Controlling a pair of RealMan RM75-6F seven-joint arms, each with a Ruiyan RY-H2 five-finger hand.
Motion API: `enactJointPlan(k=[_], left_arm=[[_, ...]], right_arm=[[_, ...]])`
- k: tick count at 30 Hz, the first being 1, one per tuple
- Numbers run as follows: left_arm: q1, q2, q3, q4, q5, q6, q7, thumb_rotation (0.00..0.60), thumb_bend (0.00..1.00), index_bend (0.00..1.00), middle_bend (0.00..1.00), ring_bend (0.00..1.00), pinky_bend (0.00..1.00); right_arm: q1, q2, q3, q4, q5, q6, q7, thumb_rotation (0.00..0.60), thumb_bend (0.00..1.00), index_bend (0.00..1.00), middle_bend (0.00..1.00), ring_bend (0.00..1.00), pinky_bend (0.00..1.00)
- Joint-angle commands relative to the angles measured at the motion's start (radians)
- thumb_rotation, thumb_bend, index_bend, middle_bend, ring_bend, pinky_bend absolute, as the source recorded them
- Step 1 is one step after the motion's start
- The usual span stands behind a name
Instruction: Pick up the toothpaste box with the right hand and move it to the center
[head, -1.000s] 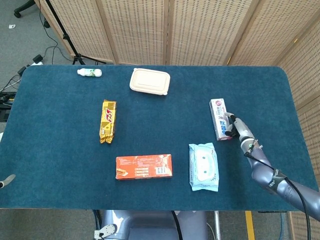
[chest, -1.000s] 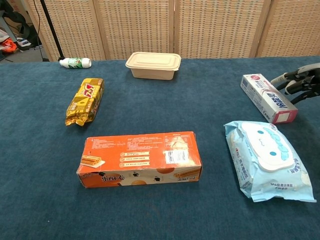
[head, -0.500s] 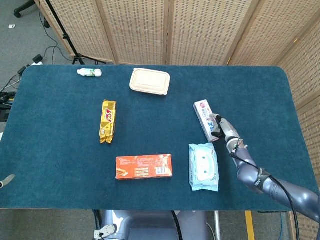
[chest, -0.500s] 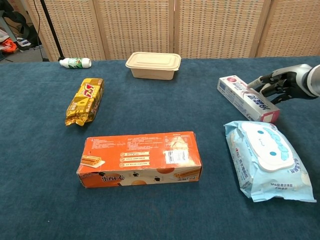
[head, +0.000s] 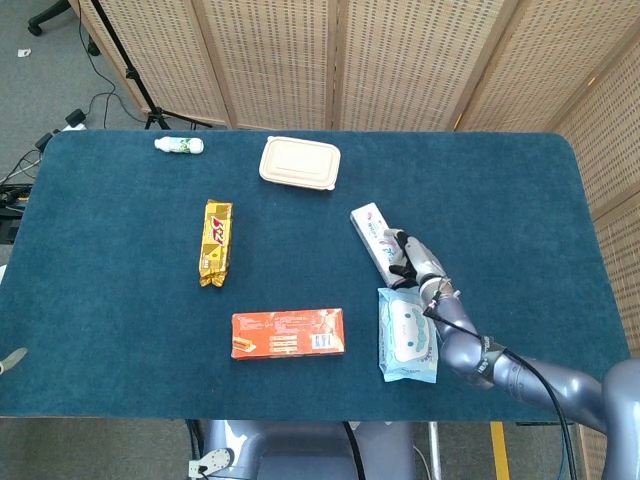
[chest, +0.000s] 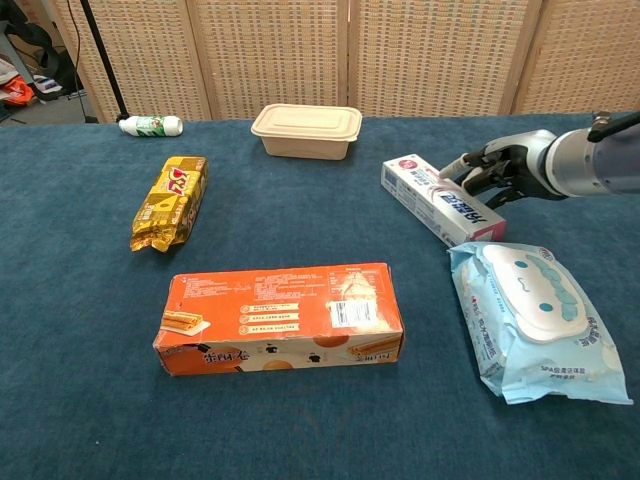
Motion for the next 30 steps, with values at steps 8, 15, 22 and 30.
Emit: enactJointPlan(k=[8,15,22,30], left_arm=[[0.000,0.005,0.004,0.008,0.012,0.002,-0.024,0.600,0.00,0.00,0.00,0.00,0.00],[-0.002,0.009,0.005,0.014,0.013,-0.002,-0.040,0.600,0.00,0.00,0.00,0.00,0.00],[-0.006,0.015,0.002,0.018,0.006,-0.009,-0.066,0.600,0.00,0.00,0.00,0.00,0.00],[-0.007,0.019,0.007,0.016,0.022,-0.005,-0.079,0.600,0.00,0.00,0.00,0.00,0.00]], right_arm=[[0.051,-0.064,0.012,-0.003,0.041,0.052,-0.053,0.600,1.00,0.13,0.11,0.00,0.20],[0.094,-0.118,0.037,0.017,0.082,0.081,-0.090,0.600,1.00,0.13,0.12,0.00,0.20],[0.139,-0.161,0.079,0.003,0.103,0.130,-0.136,0.600,1.00,0.13,0.12,0.00,0.20],[0.164,-0.204,0.100,-0.023,0.126,0.179,-0.191,0.600,1.00,0.13,0.12,0.00,0.20]])
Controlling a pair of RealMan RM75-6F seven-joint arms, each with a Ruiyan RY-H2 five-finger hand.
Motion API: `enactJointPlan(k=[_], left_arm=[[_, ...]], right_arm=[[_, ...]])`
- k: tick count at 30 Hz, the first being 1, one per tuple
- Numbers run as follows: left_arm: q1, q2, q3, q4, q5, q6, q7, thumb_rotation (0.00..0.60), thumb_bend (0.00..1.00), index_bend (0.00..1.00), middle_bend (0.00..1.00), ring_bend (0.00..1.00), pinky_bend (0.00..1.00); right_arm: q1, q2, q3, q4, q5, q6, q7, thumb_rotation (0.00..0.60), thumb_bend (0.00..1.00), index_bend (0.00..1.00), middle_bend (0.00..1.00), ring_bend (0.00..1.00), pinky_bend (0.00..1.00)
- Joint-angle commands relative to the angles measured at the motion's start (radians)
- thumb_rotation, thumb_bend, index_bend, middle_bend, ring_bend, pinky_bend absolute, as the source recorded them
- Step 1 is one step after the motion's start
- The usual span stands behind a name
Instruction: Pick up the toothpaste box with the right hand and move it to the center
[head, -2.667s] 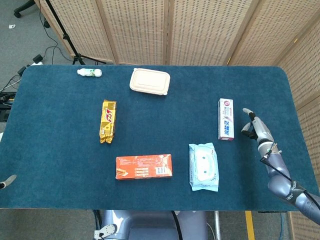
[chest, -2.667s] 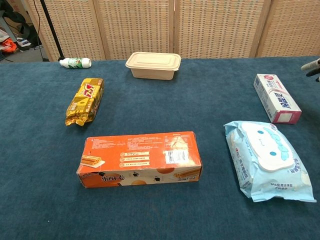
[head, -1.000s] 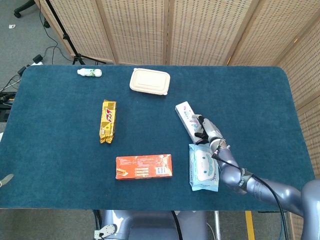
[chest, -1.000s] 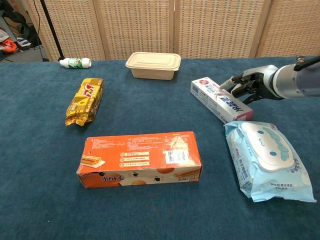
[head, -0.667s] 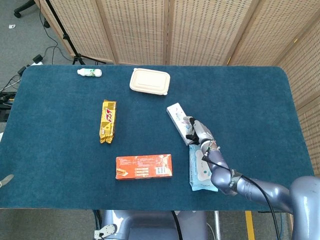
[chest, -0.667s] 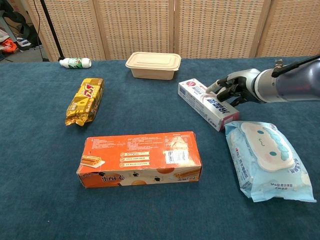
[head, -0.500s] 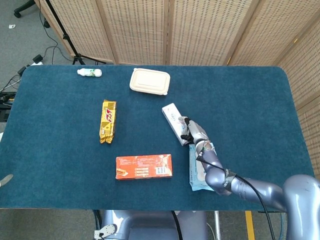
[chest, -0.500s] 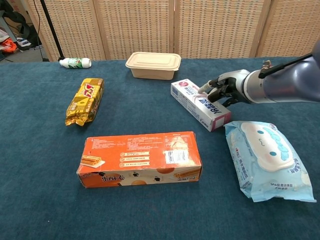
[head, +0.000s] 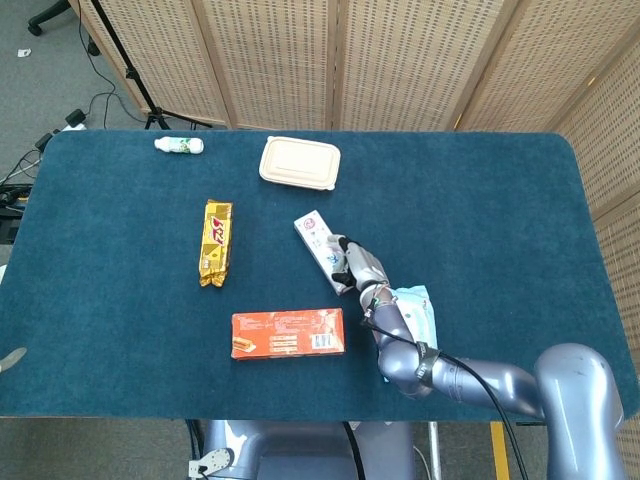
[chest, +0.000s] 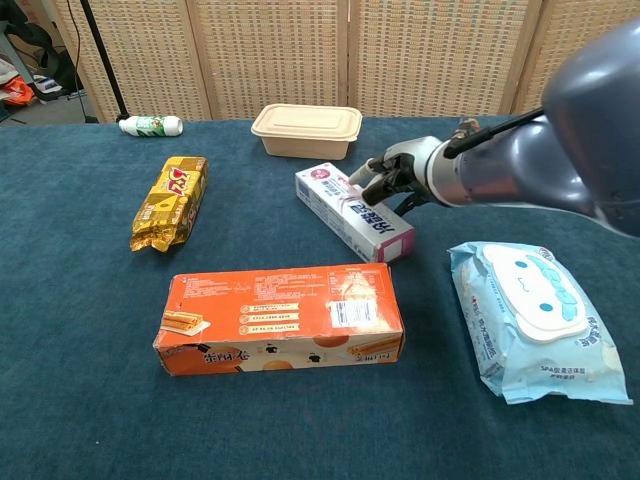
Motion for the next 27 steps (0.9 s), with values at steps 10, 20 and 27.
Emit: enactJointPlan(k=[10,20,27], left_arm=[[-0.001,0.001,0.001,0.003,-0.002,-0.001,-0.008,0.600,0.00,0.00,0.00,0.00,0.00],[0.003,0.002,0.002,0.008,-0.003,0.006,-0.020,0.600,0.00,0.00,0.00,0.00,0.00],[0.005,-0.002,0.004,0.011,0.001,0.010,-0.012,0.600,0.00,0.00,0.00,0.00,0.00]], right_arm=[[0.026,-0.058,0.035,-0.008,0.008,0.031,-0.050,0.600,1.00,0.13,0.12,0.00,0.20],[0.030,-0.075,0.082,-0.023,-0.033,0.071,-0.061,0.600,1.00,0.13,0.12,0.00,0.20],[-0.066,0.083,0.089,-0.248,-0.237,0.162,-0.040,0.600,1.00,0.13,0.11,0.00,0.20]])
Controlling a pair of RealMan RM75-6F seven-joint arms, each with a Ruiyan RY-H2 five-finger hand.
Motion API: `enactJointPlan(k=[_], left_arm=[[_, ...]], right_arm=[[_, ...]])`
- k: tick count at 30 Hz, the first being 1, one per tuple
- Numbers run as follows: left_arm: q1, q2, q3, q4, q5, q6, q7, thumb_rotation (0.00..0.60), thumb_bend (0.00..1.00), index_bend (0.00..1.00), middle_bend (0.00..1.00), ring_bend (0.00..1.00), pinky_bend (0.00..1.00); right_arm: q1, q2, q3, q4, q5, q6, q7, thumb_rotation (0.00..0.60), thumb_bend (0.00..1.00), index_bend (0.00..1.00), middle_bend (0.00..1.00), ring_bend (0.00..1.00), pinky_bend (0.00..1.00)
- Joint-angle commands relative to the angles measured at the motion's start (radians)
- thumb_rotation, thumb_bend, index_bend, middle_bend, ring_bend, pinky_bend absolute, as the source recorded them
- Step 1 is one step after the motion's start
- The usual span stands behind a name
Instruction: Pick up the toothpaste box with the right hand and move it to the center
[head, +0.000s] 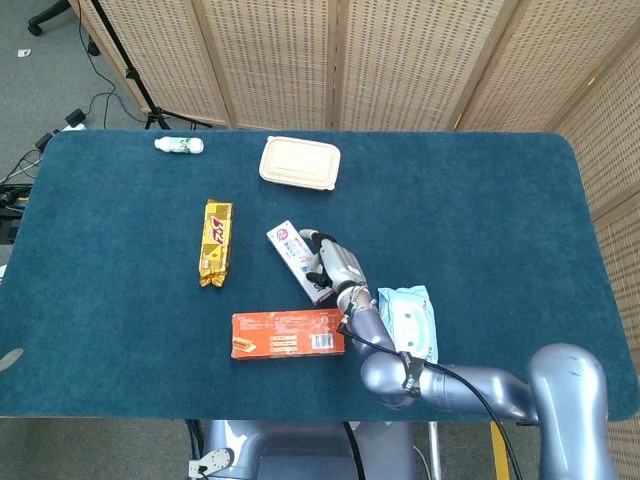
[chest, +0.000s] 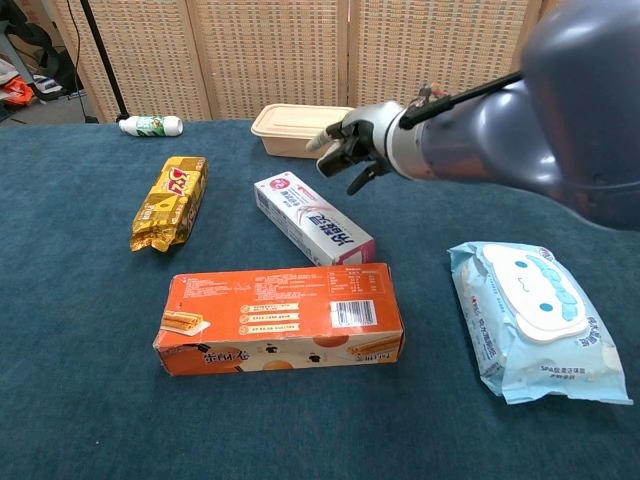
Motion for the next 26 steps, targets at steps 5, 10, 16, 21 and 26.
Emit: enactJointPlan(k=[5,10,16,21,26], left_arm=[[-0.002,-0.020,0.006,0.006,0.021,0.009,0.048,0.600,0.00,0.00,0.00,0.00,0.00],[-0.003,-0.051,0.007,0.009,0.050,0.033,0.102,0.600,0.00,0.00,0.00,0.00,0.00],[-0.011,-0.083,0.004,0.014,0.062,0.040,0.155,0.600,0.00,0.00,0.00,0.00,0.00],[-0.021,-0.109,-0.007,0.031,0.065,0.048,0.187,0.600,0.00,0.00,0.00,0.00,0.00],[-0.020,-0.131,-0.012,0.043,0.073,0.070,0.214,0.600,0.00,0.00,0.00,0.00,0.00]], right_arm=[[-0.186,0.207,-0.108,-0.246,-0.438,0.138,0.039,0.600,0.48,0.12,0.05,0.00,0.16],[-0.360,0.313,-0.331,-0.187,-0.952,0.352,0.047,0.600,0.00,0.11,0.00,0.00,0.14],[-0.524,0.408,-0.464,-0.087,-1.224,0.528,0.155,0.600,0.00,0.10,0.00,0.00,0.12],[-0.622,0.447,-0.485,0.001,-1.290,0.630,0.217,0.600,0.00,0.10,0.00,0.00,0.12],[-0.720,0.450,-0.508,0.064,-1.314,0.704,0.222,0.600,0.00,0.03,0.00,0.00,0.08]])
